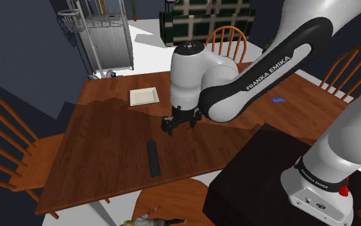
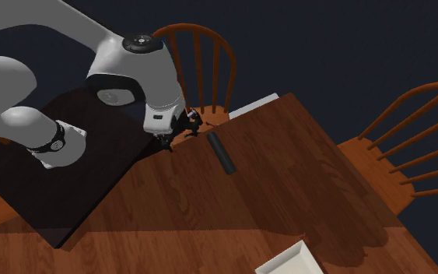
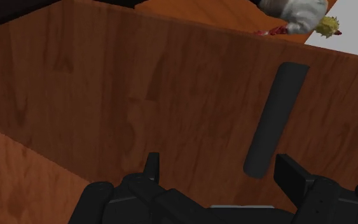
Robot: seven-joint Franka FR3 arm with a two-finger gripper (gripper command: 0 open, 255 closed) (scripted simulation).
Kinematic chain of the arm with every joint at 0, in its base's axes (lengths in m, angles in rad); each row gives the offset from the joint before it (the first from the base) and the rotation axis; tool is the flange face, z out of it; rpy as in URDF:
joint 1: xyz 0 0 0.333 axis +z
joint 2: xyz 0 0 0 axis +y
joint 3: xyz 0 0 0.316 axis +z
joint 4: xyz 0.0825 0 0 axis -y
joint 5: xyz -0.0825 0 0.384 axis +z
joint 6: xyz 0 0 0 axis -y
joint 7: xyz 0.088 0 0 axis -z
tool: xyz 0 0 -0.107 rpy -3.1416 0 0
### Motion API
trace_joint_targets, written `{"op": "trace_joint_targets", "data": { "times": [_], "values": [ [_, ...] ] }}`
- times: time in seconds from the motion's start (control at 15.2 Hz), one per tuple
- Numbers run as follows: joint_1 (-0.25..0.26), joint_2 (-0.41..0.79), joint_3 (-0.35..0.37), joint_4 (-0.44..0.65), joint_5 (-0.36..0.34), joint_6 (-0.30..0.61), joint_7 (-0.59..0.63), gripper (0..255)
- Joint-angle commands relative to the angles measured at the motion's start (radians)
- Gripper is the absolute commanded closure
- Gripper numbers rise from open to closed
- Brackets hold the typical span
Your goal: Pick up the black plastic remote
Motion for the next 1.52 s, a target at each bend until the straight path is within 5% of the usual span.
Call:
{"op": "trace_joint_targets", "data": {
  "times": [0.0,0.26,0.53,0.79,1.39,1.45],
  "values": [
    [-0.011,0.119,0.021,0.059,-0.161,0.018,0.168,0],
    [0.079,0.329,-0.051,0.196,-0.409,0.003,0.421,0],
    [0.193,0.506,-0.142,0.349,-0.547,-0.026,0.579,0],
    [0.286,0.663,-0.212,0.509,-0.616,-0.057,0.673,0],
    [0.323,0.748,-0.262,0.54,-0.679,-0.01,0.726,0],
    [0.323,0.747,-0.262,0.54,-0.679,-0.01,0.725,255]
  ]
}}
